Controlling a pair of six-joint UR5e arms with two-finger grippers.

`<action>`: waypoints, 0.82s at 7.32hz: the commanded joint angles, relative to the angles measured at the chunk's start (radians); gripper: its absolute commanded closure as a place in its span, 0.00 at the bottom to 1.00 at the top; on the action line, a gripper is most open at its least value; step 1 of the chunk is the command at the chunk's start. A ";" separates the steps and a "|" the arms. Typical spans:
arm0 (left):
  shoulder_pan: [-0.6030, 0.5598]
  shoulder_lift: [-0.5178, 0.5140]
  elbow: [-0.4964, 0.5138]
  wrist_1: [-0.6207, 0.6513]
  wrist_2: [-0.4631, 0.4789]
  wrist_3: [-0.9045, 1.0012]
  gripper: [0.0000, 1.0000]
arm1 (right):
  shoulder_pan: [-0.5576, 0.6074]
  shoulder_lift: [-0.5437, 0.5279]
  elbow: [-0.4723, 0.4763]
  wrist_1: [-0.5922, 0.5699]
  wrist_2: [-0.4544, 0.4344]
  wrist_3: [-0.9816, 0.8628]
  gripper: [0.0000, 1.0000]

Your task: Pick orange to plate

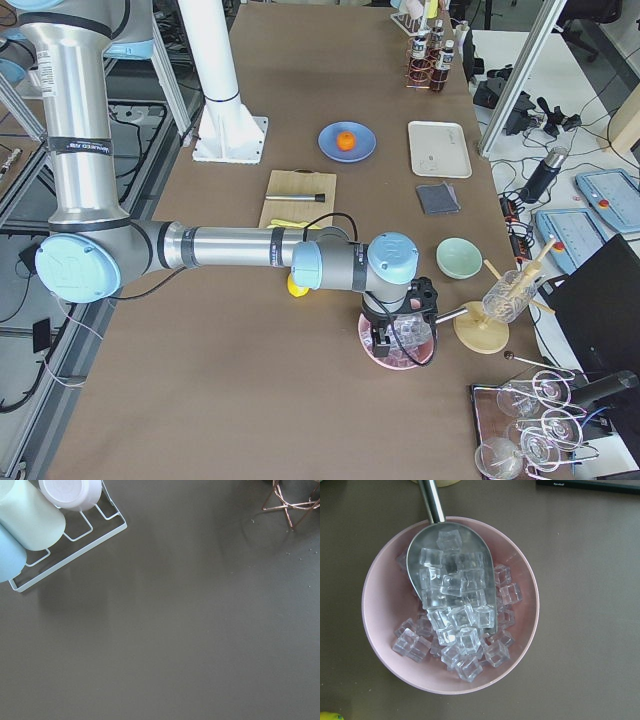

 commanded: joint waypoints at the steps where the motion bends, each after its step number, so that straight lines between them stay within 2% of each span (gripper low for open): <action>1: 0.000 -0.008 0.001 0.003 0.004 -0.004 0.02 | 0.000 0.006 0.003 0.000 0.001 0.011 0.00; 6: 0.000 -0.017 -0.001 0.021 0.007 -0.003 0.02 | 0.000 0.018 -0.001 0.000 0.005 0.013 0.00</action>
